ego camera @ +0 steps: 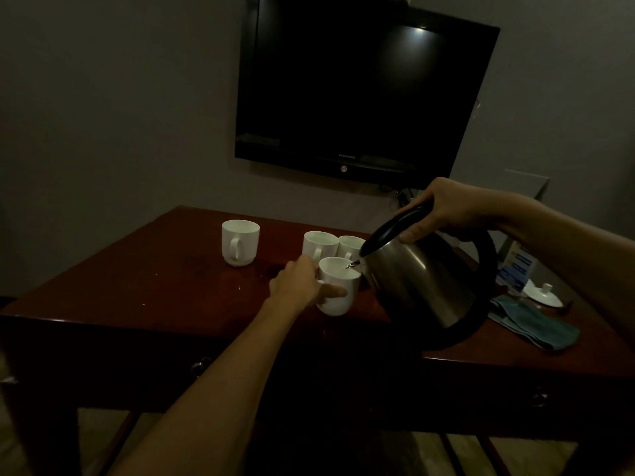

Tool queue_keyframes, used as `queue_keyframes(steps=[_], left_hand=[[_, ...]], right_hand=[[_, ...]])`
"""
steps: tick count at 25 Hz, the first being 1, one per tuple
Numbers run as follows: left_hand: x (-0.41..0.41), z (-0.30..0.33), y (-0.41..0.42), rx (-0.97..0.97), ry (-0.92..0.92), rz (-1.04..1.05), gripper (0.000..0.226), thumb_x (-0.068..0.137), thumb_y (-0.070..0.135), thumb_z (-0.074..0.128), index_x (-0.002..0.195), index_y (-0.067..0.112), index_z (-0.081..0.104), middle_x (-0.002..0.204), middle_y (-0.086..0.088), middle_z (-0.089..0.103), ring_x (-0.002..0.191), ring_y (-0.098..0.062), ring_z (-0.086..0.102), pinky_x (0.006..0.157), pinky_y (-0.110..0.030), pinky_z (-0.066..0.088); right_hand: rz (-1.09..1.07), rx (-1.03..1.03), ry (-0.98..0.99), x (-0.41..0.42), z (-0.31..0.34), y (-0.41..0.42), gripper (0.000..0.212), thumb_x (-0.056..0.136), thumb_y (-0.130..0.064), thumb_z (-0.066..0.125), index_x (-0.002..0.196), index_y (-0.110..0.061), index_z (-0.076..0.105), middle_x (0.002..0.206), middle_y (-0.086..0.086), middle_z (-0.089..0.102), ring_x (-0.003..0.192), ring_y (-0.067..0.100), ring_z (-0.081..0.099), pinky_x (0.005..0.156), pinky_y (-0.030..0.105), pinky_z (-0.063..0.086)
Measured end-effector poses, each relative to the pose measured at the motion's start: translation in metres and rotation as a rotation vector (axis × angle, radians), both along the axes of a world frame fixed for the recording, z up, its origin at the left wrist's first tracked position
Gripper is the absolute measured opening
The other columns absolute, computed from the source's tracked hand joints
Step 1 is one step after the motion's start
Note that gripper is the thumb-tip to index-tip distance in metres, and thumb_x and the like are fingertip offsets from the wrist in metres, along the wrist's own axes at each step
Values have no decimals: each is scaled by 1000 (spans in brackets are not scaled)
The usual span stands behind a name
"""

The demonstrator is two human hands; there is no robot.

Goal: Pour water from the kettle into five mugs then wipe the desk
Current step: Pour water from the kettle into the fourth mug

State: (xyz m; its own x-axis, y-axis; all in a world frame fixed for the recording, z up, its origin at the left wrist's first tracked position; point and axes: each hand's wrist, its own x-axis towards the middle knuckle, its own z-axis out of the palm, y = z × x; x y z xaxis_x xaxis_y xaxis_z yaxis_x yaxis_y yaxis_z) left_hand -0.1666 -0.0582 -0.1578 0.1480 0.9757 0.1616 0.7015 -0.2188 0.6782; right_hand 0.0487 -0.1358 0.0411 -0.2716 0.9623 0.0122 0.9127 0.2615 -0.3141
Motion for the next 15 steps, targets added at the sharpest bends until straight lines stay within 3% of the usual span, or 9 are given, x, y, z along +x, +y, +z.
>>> queue_keyframes(steps=[5, 10, 15], left_hand=[[-1, -3, 4, -11, -3, 15, 67, 61, 66, 80, 106, 19, 61, 100, 1, 68, 97, -18, 64, 78, -41, 51], [-1, -4, 6, -23, -7, 12, 68, 59, 68, 80, 105, 20, 61, 100, 1, 69, 97, -18, 65, 78, -41, 50], [-1, -3, 6, -30, 0, 12, 68, 60, 67, 80, 106, 20, 60, 102, 0, 68, 98, -19, 65, 83, -45, 53]], right_hand=[[0, 0, -16, -1, 1, -1, 39, 82, -20, 75, 118, -7, 70, 49, -20, 63, 40, -4, 56, 39, 7, 40], [-12, -4, -17, -1, 3, 3, 42, 78, -25, 78, 116, -9, 72, 49, -10, 63, 35, 2, 49, 36, 11, 38], [-15, -11, -20, -2, 3, 4, 39, 79, -23, 77, 115, -9, 72, 44, -11, 60, 32, 2, 48, 35, 11, 37]])
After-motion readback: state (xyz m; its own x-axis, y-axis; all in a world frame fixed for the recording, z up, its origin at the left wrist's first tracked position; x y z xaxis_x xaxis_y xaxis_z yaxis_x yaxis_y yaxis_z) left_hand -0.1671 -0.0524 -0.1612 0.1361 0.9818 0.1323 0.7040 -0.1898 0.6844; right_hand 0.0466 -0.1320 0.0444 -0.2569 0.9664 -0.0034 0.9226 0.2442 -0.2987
